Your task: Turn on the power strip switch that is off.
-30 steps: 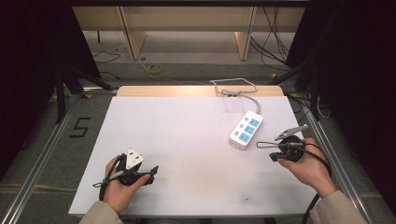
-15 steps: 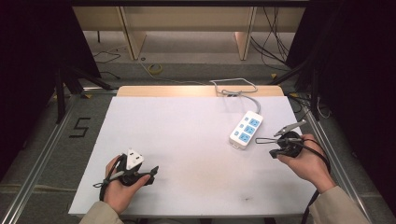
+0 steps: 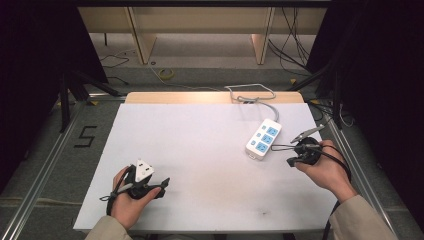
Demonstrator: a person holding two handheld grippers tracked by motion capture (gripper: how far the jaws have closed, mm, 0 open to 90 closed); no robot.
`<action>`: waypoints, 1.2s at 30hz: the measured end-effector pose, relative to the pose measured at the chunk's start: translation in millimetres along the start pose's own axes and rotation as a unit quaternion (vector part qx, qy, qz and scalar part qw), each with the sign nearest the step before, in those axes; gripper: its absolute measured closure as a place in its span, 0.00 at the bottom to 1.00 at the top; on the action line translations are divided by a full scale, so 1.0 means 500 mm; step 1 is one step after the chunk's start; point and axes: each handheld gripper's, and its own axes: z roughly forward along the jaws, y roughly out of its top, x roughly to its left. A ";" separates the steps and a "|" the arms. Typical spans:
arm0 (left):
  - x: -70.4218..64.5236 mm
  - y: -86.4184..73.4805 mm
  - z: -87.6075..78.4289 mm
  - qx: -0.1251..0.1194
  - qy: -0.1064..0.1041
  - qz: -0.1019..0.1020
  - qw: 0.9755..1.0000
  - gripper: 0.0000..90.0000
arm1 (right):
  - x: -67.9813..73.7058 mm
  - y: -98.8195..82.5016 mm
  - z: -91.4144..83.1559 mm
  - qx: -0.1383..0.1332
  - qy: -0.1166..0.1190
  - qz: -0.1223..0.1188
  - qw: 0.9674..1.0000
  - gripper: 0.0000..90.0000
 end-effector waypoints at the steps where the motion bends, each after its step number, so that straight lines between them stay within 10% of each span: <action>1: 0.000 0.000 0.000 0.000 0.000 0.000 1.000 0.27 | 0.000 0.002 0.000 0.000 0.000 0.000 1.000 1.00; 36: -0.002 0.000 0.000 -0.001 0.001 0.002 1.000 0.27 | -0.010 0.052 0.003 0.009 -0.006 -0.006 1.000 1.00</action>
